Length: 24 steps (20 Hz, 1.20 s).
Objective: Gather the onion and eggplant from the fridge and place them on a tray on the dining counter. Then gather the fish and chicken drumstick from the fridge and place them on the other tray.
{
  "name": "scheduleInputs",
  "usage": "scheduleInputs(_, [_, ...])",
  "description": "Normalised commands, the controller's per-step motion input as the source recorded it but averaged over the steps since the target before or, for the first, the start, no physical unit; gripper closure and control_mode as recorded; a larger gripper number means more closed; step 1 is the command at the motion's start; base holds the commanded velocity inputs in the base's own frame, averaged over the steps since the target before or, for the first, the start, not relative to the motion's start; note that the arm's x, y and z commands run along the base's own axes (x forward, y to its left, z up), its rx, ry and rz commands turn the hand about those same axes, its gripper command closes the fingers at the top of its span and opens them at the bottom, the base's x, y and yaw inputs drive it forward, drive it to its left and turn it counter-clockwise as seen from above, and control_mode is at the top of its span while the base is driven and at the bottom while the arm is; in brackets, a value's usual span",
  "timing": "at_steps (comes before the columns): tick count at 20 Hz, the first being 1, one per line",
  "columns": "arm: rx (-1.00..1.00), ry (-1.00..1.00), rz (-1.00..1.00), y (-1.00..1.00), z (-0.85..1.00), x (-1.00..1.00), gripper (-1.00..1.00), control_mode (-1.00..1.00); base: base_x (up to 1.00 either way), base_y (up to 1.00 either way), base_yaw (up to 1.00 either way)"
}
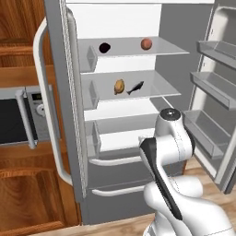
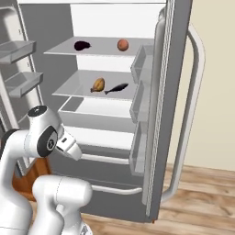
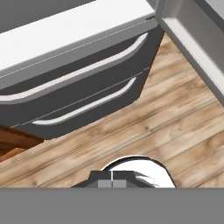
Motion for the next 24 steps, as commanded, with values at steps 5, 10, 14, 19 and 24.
scheduleInputs(5, [0.00,0.00,0.00,0.00,0.00,0.00,1.00,1.00,0.33,0.11,0.02])
scheduleInputs(10, [0.00,0.00,0.00,0.00,0.00,0.00,1.00,1.00,0.36,0.12,0.02])
scheduleInputs(14, [0.00,0.00,0.00,0.00,0.00,0.00,1.00,1.00,0.41,0.13,0.02])
scheduleInputs(19, [0.00,0.00,0.00,0.00,0.00,0.00,1.00,1.00,0.38,0.16,0.00])
scheduleInputs(24, [0.00,0.00,0.00,0.00,0.00,0.00,1.00,1.00,0.34,0.16,0.00])
